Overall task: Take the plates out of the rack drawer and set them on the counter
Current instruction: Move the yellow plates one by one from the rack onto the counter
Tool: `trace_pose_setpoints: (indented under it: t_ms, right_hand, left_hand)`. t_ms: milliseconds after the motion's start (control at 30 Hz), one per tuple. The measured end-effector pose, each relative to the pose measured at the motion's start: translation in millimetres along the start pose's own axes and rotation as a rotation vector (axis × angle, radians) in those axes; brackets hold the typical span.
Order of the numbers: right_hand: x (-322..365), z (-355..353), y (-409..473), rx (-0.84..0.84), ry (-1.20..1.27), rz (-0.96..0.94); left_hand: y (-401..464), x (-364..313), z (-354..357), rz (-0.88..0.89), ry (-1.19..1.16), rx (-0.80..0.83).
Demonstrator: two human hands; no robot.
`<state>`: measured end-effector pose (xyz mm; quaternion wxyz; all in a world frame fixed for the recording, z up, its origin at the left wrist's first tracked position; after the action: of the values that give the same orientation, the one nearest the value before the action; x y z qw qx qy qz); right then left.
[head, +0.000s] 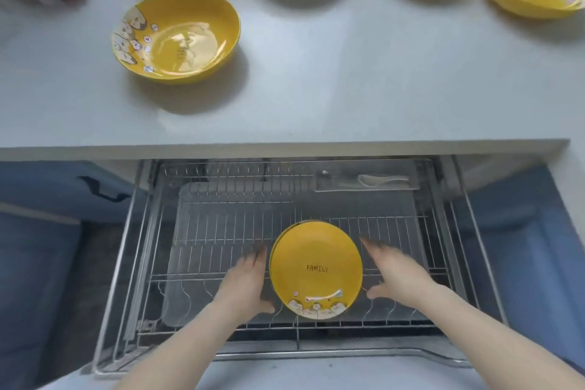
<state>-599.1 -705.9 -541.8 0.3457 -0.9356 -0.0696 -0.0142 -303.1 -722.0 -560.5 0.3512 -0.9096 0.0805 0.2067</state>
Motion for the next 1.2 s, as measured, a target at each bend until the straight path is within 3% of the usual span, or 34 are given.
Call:
trace_pose_setpoints:
  t_ms: [100, 333, 633, 800, 967, 1200]
  right_hand:
    - [1.9, 18.8, 17.8, 0.023, 0.005, -0.037]
    - [17.6, 38.1, 28.4, -0.014, 0.368, -0.111]
    - [14.4, 45.1, 28.7, 0.042, 0.514, -0.155]
    - [15.4, 35.6, 24.0, 0.036, 0.515, -0.169]
    - [20.4, 27.8, 16.9, -0.08, 0.38, -0.148]
    - [24.0, 23.4, 11.7, -0.089, 0.334, -0.144]
  left_hand:
    - [18.7, 4.2, 27.2, 0.005, -0.019, 0.018]
    - [31.0, 8.0, 50.0, 0.009, -0.23, -0.112]
    - [33.3, 7.1, 40.4, 0.129, -0.428, -0.049]
    - [33.4, 4.6, 38.3, 0.127, -0.642, 0.089]
    - [28.5, 10.3, 38.7, 0.108, -0.633, 0.143]
    - [19.7, 8.5, 32.1, 0.153, -0.642, 0.128]
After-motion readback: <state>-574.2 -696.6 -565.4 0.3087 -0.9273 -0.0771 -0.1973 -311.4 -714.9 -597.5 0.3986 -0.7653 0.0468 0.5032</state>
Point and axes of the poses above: each hand's wrist, its own y-axis towards the middle knuckle, its own z-axis out of the palm, x = y × z, the point moved 4 cm from there along y, towards the middle knuckle, and after that the axes turned 14 degrees about -y, right-handed, at the moved point
